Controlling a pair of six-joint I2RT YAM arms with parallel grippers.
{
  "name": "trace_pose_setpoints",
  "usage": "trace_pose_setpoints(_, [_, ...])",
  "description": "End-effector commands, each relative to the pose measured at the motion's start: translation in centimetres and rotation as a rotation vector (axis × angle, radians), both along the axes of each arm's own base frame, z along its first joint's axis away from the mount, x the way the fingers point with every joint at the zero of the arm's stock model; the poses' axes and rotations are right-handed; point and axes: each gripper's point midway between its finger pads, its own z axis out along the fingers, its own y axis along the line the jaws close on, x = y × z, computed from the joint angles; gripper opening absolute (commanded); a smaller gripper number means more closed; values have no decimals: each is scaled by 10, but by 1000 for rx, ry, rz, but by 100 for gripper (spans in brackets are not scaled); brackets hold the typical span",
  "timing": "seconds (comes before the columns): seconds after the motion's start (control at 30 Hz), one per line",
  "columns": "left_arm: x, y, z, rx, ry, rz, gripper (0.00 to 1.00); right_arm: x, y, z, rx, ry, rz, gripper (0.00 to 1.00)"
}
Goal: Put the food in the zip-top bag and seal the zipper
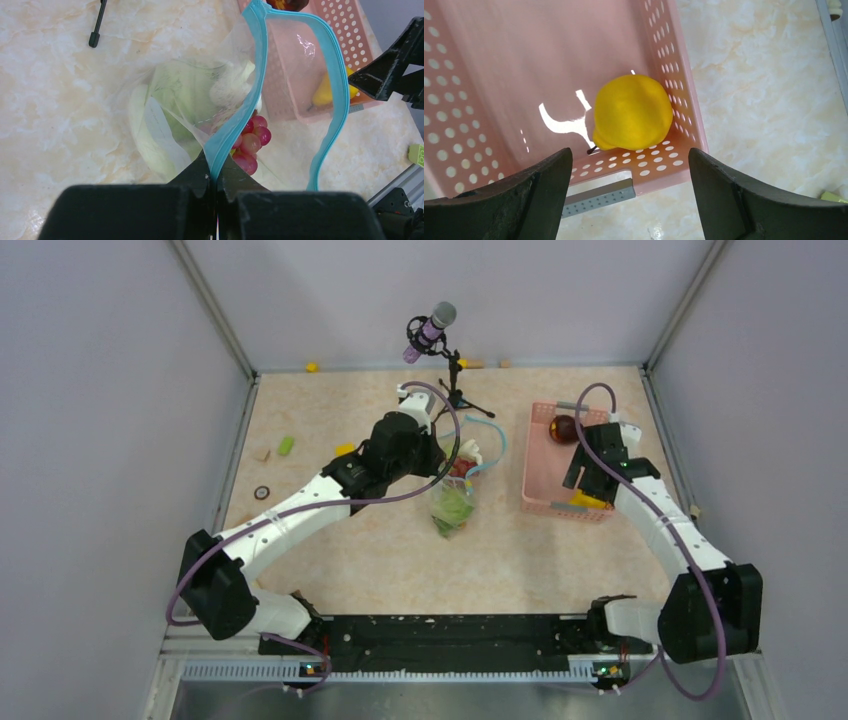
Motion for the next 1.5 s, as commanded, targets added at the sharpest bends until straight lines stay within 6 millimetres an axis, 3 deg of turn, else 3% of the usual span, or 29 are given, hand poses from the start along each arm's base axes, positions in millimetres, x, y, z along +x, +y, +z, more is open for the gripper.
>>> trace_pose_setpoints(0.0, [6, -4, 36, -80, -101, -3, 0, 2, -9, -13, -10, 23, -55, 81])
trace_pose_setpoints(0.23, [6, -4, 34, -76, -97, -4, 0, 15, -4, -32, 5, 48, -31, 70])
trace_pose_setpoints(0.67, [5, -5, 32, -80, -88, -6, 0, 14, -14, -60, -34, 123, -87, 56])
trace_pose_setpoints(0.8, [6, -4, 32, -76, -89, 0, 0, 15, -14, -64, -34, 122, -88, 35])
trace_pose_setpoints(1.1, [5, -4, 33, -81, -91, -2, 0, 20, -17, -34, -38, 12, -98, 7])
trace_pose_setpoints(1.27, [6, -5, 33, -81, -89, -5, 0, 23, -20, -13, -48, -59, -92, 0])
trace_pose_setpoints(1.47, [5, -5, 33, -81, -89, -6, 0, 28, -18, 9, -41, -145, -68, 0])
